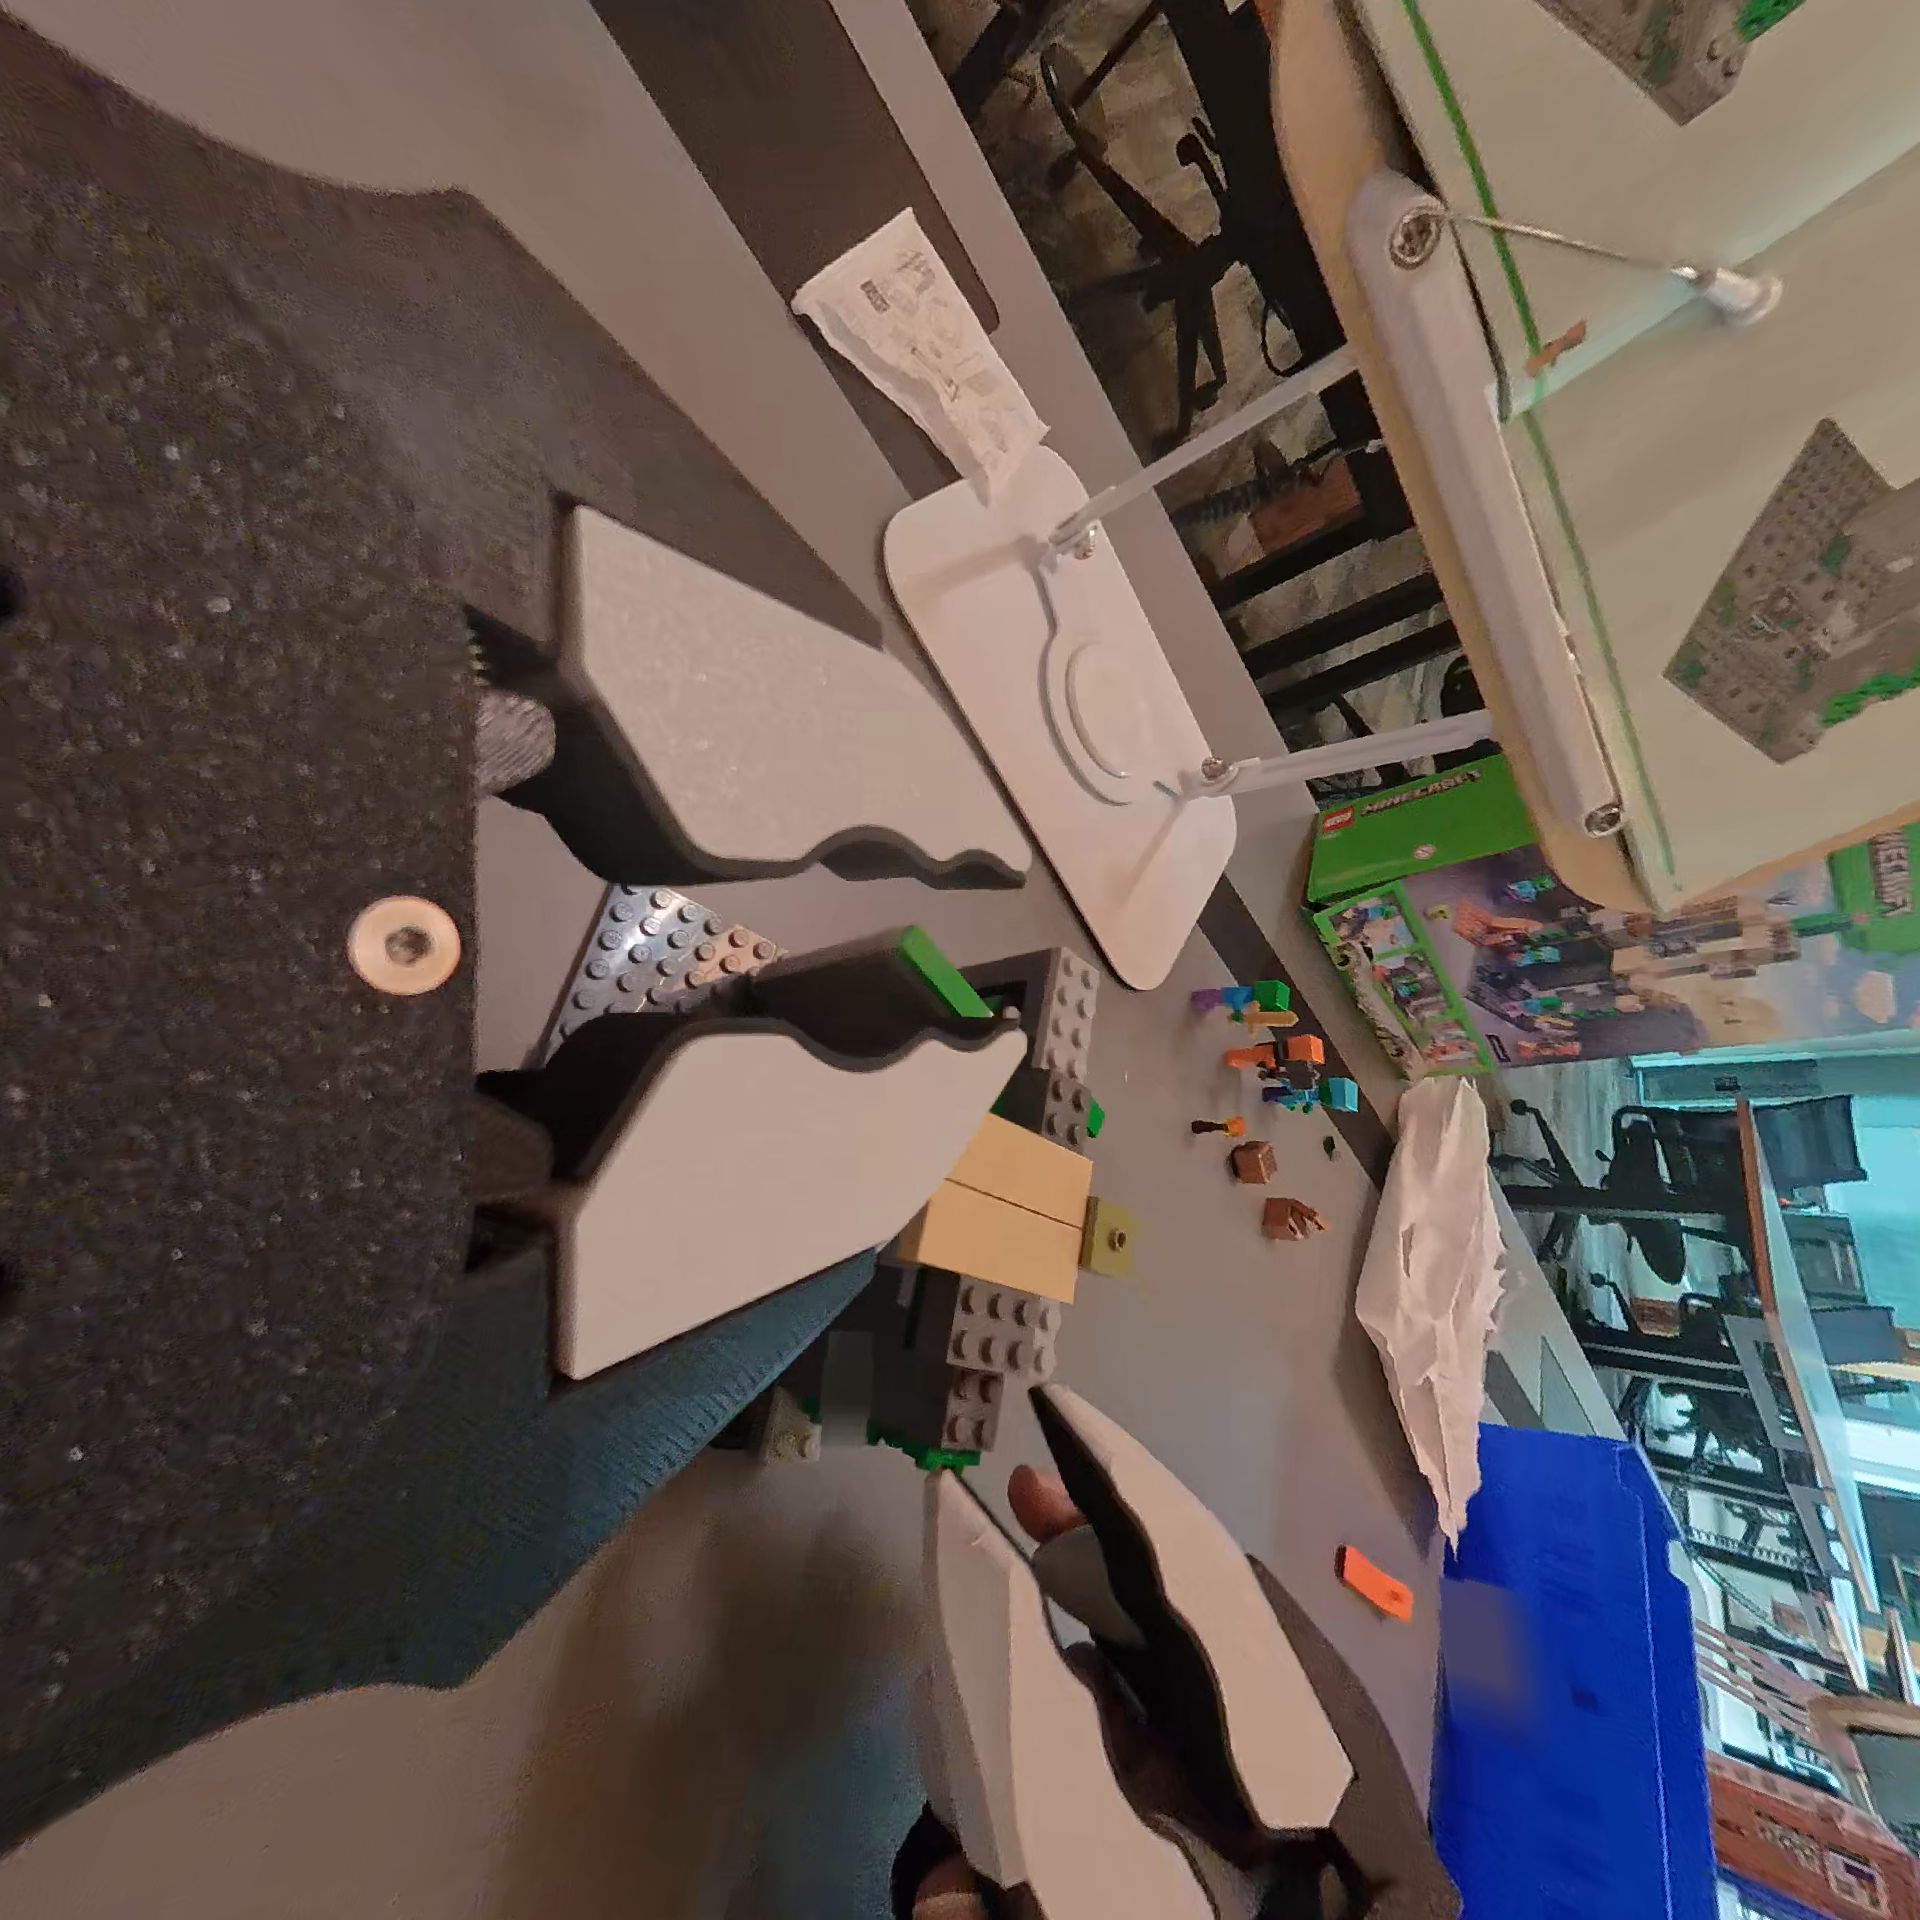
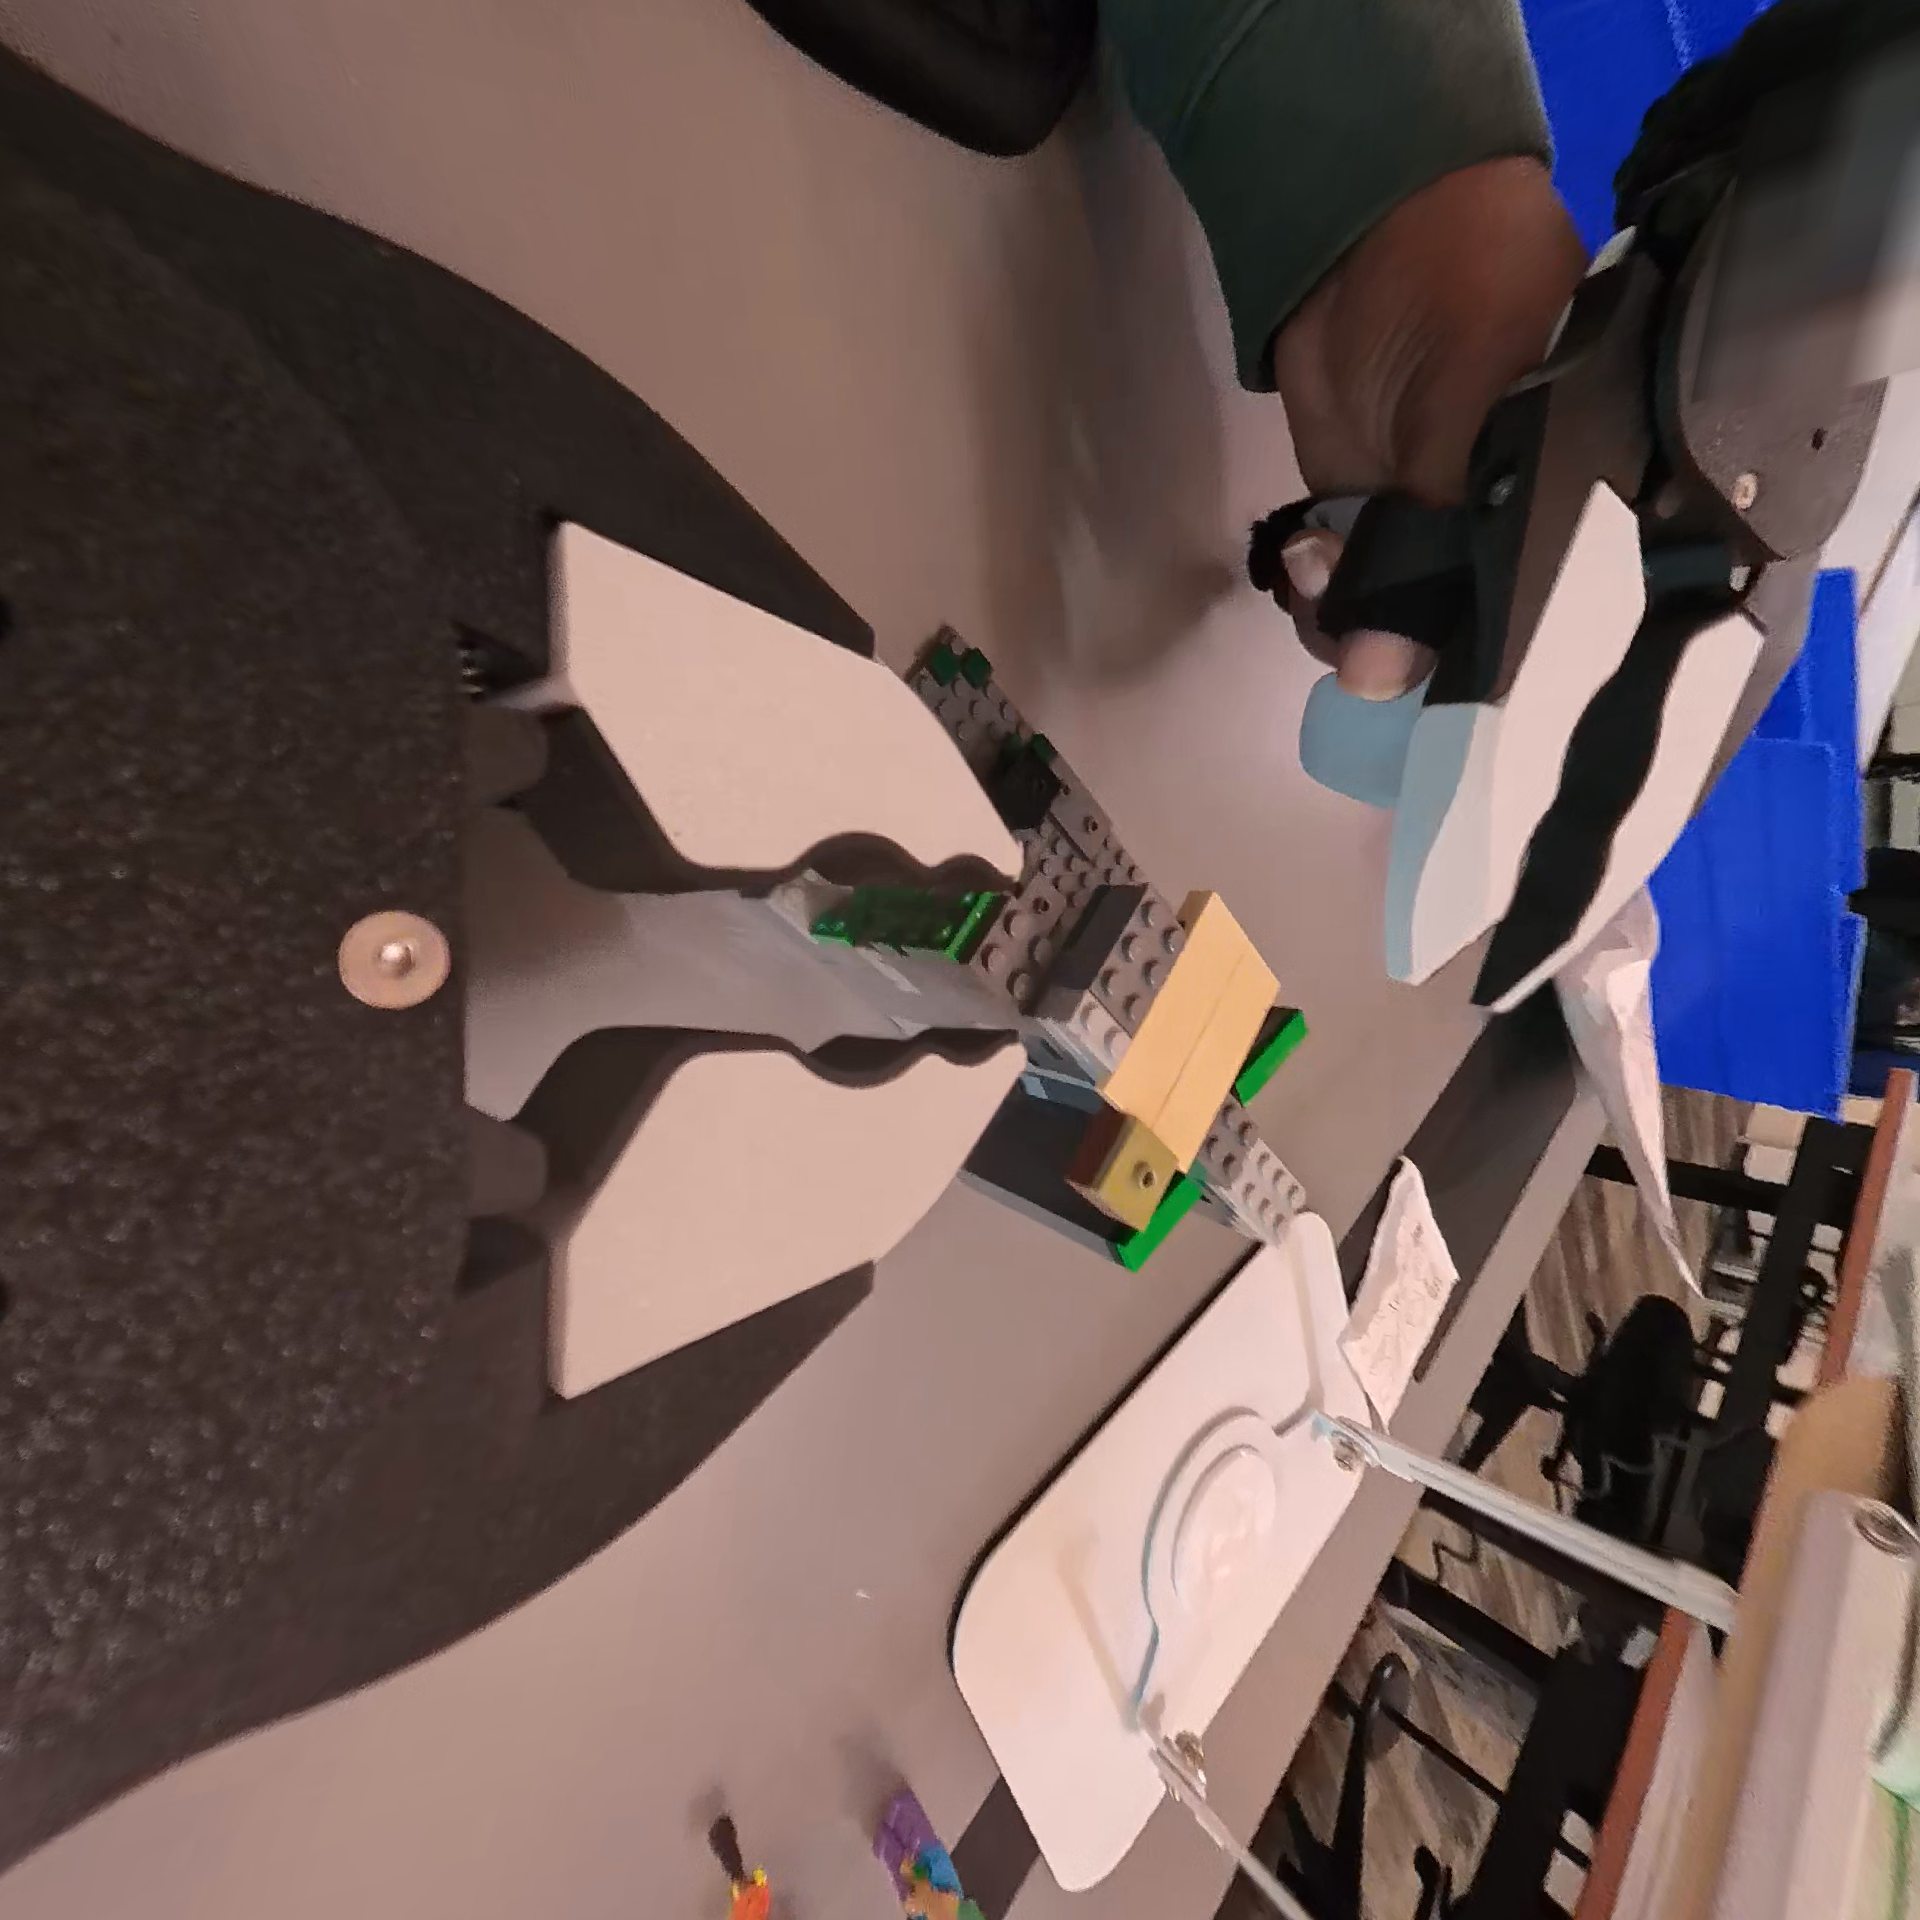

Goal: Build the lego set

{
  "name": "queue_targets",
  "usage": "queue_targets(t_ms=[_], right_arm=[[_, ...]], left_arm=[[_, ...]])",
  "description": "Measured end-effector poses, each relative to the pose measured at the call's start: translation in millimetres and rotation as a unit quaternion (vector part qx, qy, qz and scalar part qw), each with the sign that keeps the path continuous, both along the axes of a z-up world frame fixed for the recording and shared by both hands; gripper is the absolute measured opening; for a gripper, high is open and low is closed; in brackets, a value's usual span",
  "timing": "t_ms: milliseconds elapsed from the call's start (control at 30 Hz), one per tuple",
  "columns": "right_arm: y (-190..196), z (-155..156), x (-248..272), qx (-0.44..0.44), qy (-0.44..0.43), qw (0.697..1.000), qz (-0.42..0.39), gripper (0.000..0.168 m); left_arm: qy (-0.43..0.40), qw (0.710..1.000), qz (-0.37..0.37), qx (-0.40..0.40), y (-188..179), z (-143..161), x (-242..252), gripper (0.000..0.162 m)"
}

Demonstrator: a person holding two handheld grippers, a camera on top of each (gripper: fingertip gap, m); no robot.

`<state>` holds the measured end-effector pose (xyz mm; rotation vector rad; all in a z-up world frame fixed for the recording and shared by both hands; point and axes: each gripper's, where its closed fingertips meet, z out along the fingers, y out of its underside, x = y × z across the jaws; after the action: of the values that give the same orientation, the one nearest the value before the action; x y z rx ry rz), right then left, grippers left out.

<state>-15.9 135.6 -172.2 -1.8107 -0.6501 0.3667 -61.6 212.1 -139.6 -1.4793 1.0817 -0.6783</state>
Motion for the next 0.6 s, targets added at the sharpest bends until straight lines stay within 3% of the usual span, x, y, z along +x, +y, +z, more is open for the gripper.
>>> queue_targets(t_ms=[233,600], right_arm=[[9.4,19.7,26.1,0.048,0.018,0.997,-0.055,0.024],[24.2,7.9,62.0,0.037,-0.004,0.994,-0.102,0.020]], left_arm=[[-0.001,1.000,-0.014,0.003,-8.9,3.1,6.5,0.022],[0.015,0.999,-0.033,0.008,-14.3,-5.1,10.8,0.020]])
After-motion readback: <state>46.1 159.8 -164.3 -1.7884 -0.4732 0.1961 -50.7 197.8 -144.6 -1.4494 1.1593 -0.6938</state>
